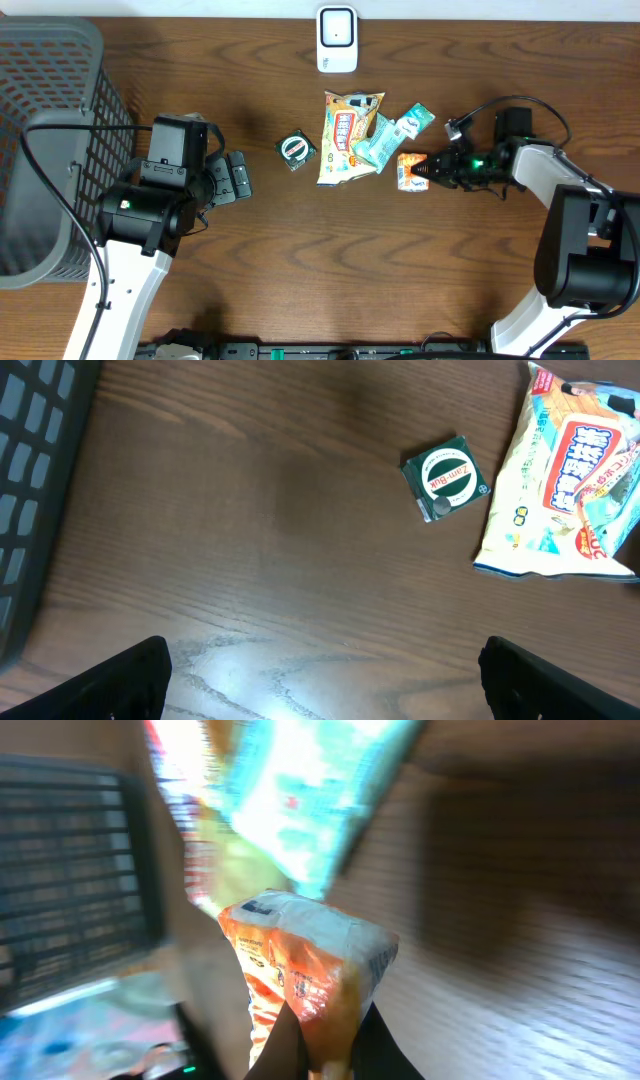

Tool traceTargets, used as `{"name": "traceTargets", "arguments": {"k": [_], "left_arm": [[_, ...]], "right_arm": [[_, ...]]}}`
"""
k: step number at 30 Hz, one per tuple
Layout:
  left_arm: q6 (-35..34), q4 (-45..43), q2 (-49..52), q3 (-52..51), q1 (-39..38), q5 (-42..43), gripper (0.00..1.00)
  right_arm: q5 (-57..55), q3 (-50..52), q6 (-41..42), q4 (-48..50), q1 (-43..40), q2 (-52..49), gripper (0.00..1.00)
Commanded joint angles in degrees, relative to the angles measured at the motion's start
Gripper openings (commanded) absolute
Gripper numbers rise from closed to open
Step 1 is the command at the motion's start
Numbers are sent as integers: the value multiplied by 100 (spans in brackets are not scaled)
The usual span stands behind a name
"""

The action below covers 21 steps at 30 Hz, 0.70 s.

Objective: Scan the item barcode

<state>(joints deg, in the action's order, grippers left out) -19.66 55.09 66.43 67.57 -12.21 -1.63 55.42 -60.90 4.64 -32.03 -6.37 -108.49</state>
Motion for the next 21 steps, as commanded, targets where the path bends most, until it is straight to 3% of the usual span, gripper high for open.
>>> {"name": "traceTargets", "arguments": {"k": [1,9,21], "left_arm": [[-52,-2,22,50,9,9,98],[-52,-2,22,50,9,9,98],[-52,-2,22,50,9,9,98]], "right_arm": [[1421,-98,-315,15,-37,-48,1],[3329,-98,-942,111,195,-48,1],[3405,-101,-898,466,629,-48,1]]}}
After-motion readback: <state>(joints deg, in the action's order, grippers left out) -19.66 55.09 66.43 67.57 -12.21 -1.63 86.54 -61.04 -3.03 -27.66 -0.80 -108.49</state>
